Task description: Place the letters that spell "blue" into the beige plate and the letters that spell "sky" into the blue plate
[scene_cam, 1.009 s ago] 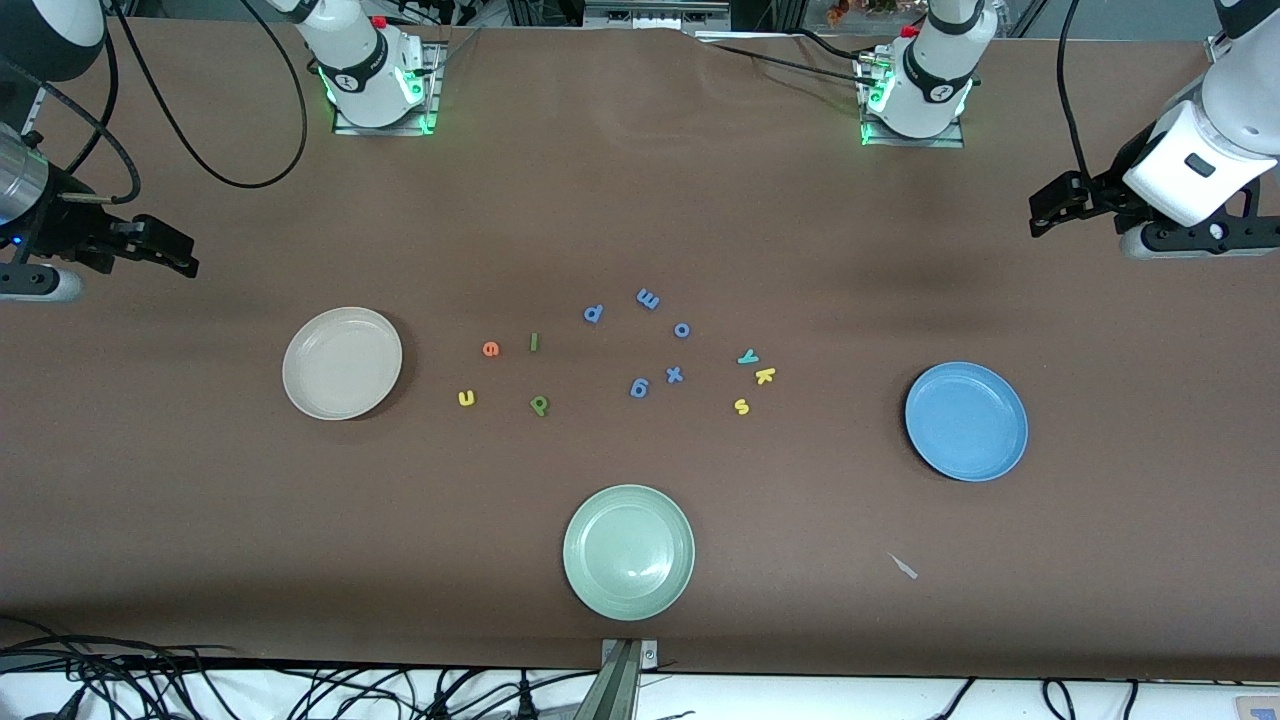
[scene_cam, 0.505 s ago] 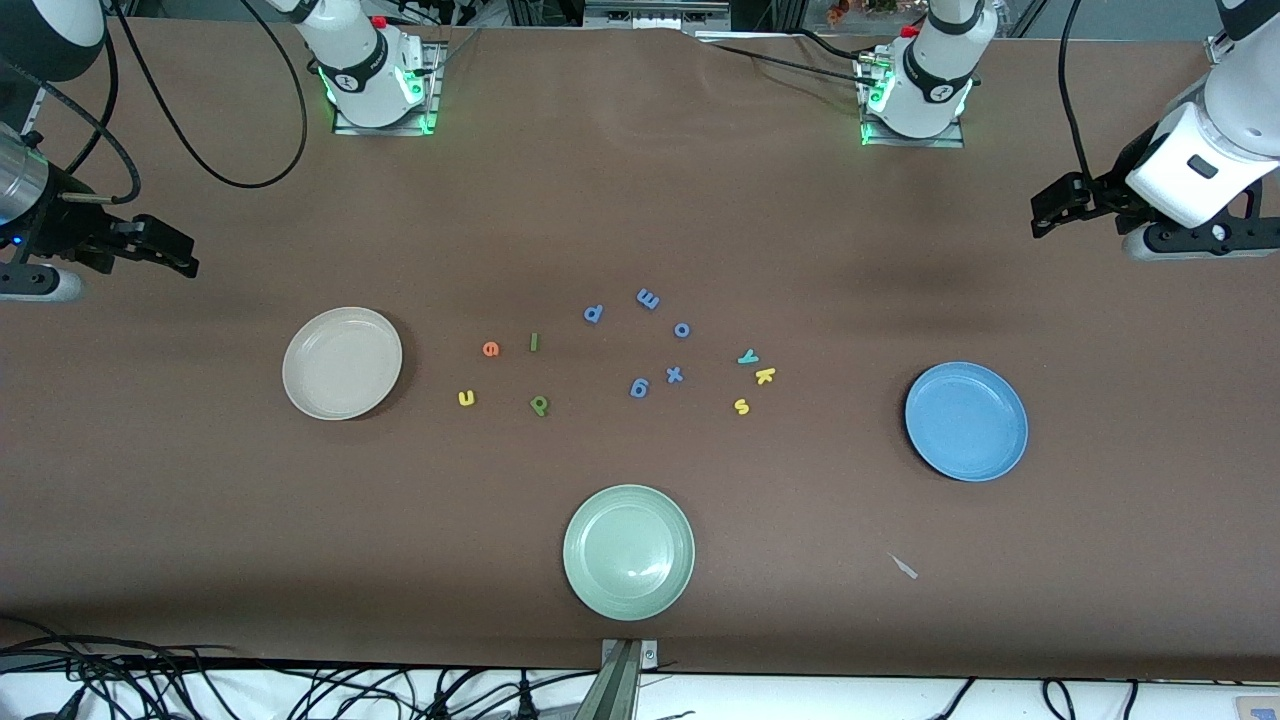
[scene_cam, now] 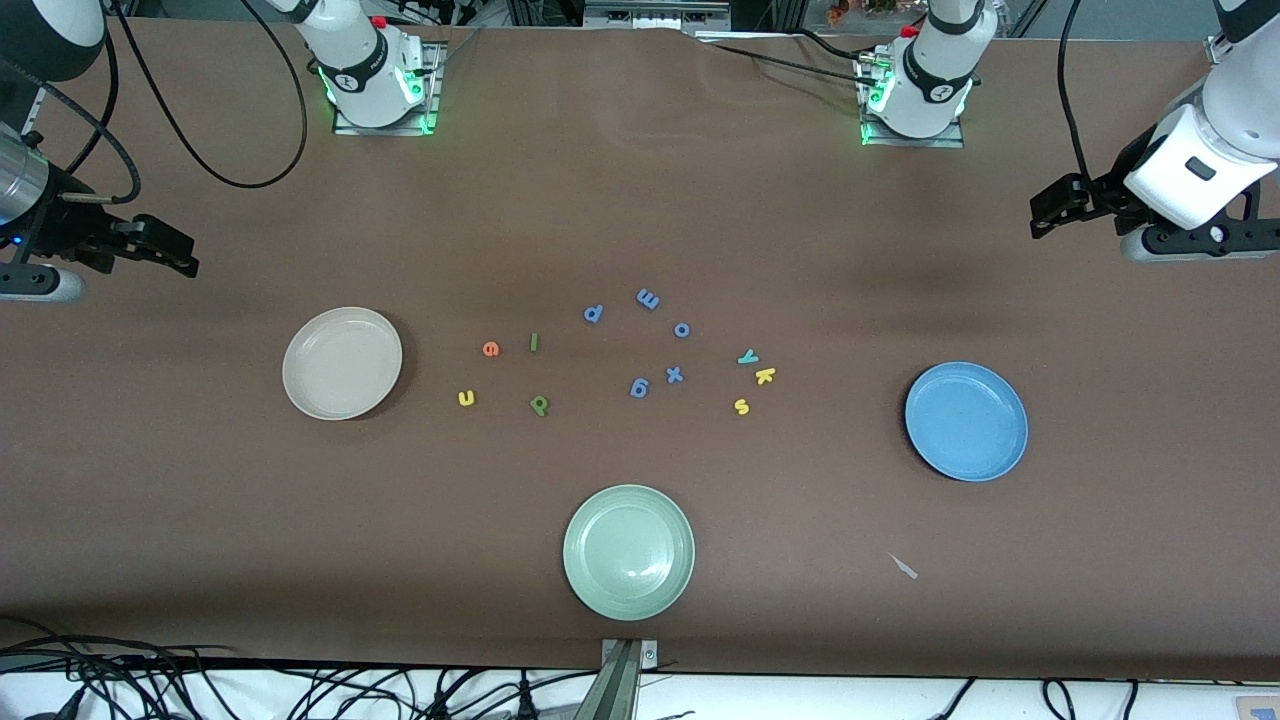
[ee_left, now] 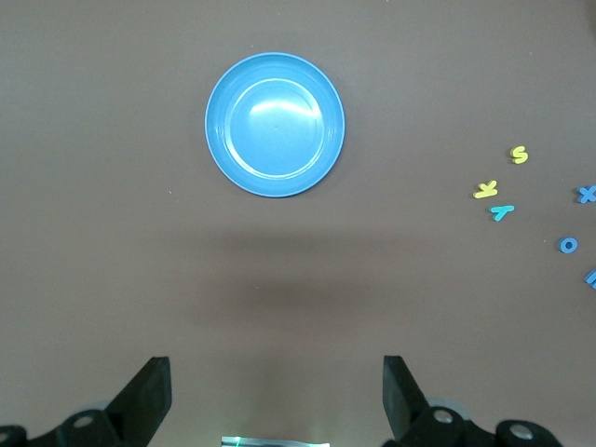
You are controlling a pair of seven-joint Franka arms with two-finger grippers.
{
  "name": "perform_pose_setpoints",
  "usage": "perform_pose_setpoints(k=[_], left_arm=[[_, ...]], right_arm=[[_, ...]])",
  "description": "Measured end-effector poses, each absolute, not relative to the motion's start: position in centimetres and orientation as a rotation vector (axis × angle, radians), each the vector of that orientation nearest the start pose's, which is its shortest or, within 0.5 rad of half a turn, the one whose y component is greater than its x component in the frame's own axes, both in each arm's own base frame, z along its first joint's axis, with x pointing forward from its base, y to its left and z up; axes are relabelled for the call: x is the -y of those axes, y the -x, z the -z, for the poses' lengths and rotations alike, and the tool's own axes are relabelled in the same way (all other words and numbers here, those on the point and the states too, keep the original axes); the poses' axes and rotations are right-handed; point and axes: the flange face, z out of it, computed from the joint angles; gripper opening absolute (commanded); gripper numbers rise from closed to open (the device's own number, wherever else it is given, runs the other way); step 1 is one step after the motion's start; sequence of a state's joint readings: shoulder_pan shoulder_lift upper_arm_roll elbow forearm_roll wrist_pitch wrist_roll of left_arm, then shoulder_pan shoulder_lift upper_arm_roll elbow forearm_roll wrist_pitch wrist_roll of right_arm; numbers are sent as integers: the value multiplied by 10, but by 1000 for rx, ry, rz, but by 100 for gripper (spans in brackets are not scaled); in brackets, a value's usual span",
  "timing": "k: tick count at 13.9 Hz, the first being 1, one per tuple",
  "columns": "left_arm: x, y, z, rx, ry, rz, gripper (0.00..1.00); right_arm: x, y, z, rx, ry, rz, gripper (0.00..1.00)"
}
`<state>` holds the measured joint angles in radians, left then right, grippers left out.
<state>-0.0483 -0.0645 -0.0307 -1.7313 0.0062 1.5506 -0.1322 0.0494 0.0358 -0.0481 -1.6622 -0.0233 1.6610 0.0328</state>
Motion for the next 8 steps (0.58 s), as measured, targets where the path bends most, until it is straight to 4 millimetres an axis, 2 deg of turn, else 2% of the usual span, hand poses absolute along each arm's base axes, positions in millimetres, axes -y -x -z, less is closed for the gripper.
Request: perform_pose_setpoints(k=[8], left_arm=[[45,-525,-584,72,3115,-174,100]], right_arm=[[-1,-569,-569,-41,3166,-61,100]])
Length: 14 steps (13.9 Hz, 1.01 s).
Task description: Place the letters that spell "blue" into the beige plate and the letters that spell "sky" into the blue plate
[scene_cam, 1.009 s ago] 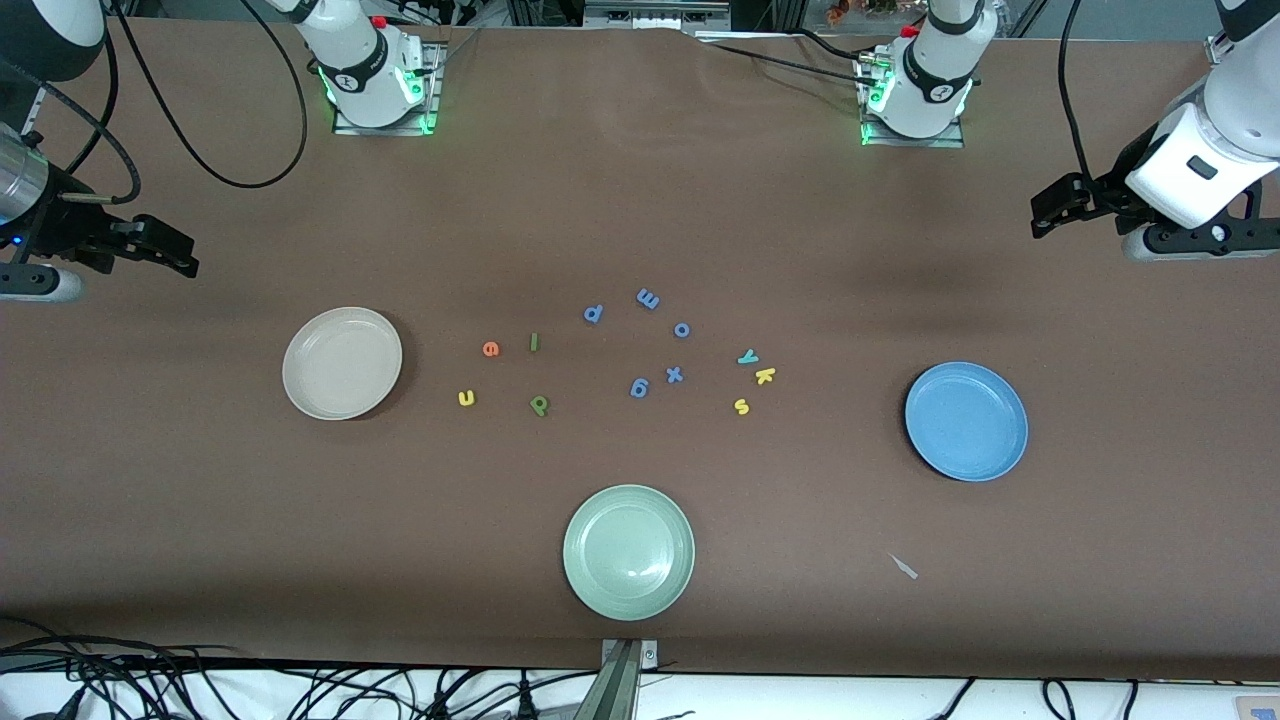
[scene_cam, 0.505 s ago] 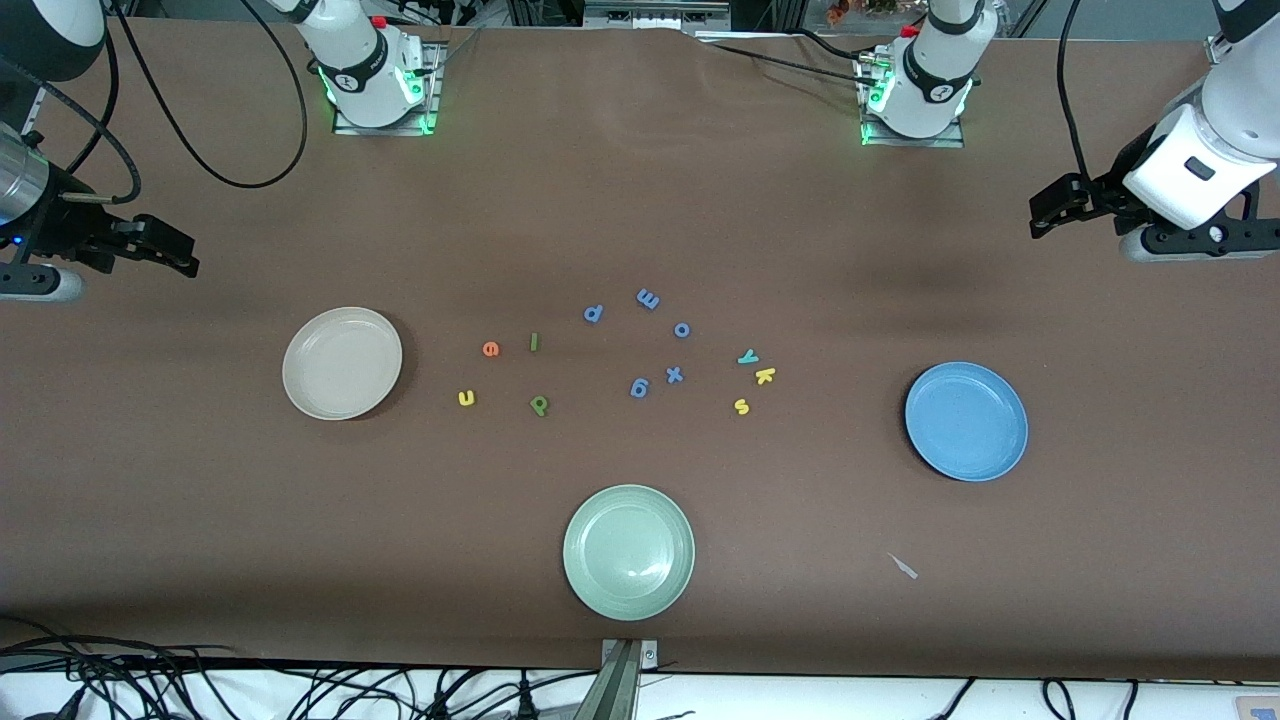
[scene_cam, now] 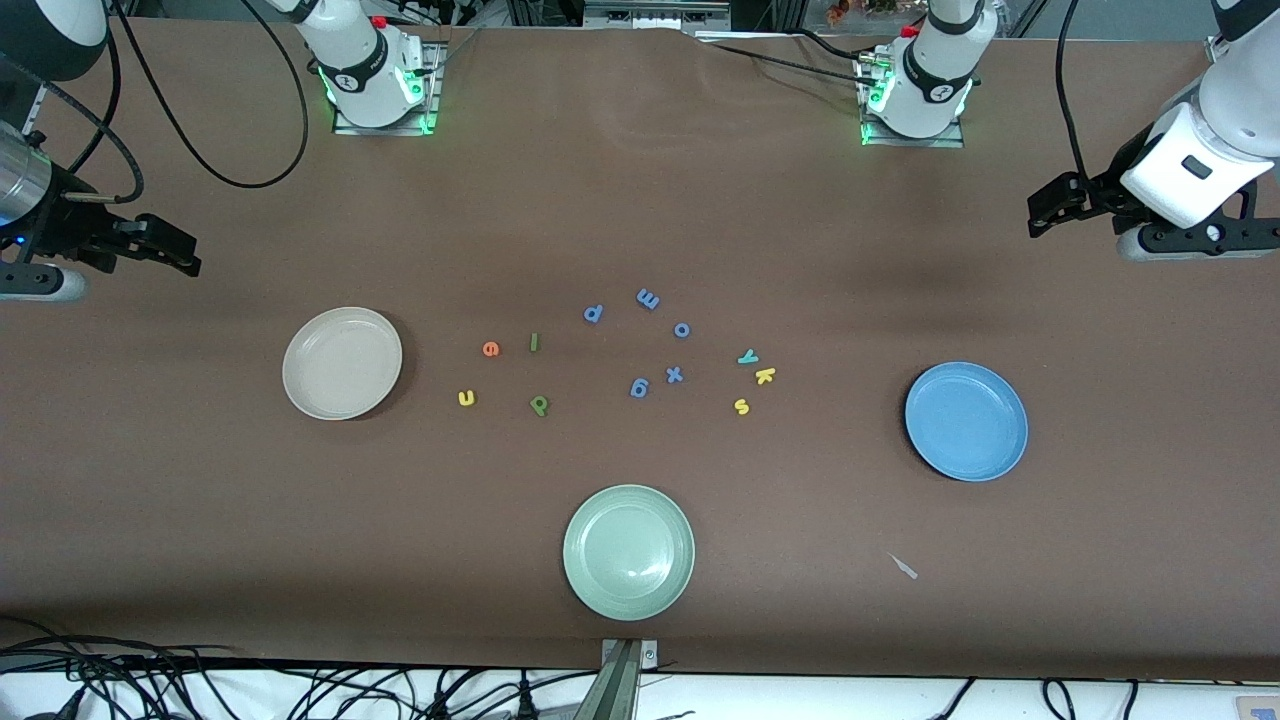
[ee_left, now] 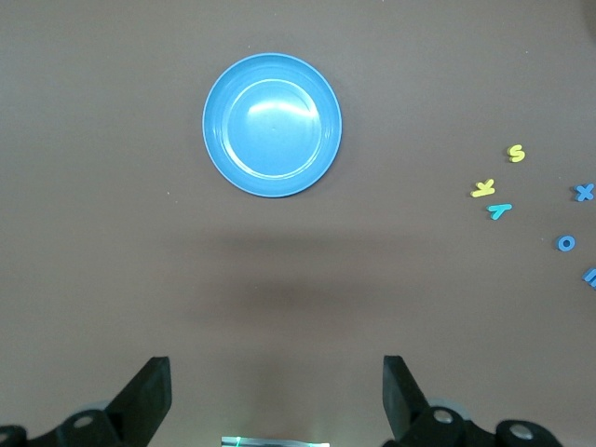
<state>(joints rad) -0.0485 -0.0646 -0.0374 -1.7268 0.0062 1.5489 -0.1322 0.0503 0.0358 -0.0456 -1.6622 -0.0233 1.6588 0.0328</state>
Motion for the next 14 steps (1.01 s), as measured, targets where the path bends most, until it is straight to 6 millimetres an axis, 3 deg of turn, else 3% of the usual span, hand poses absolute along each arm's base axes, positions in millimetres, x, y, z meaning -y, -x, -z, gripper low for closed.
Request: perform_pose_setpoints(k=[4,7,14], left_arm=[[53,-525,-585,50,3115,-171,100],[77,-522,-586,-18,3110,-168,100],[77,-522,-588,-21,3110,-165,100]], right_arm=[[-1,-569,-569,-40,3166,-61,100],[-1,-569,-569,-39,3166,-62,100],[-1,-569,-568,-39,3166,-65,100]])
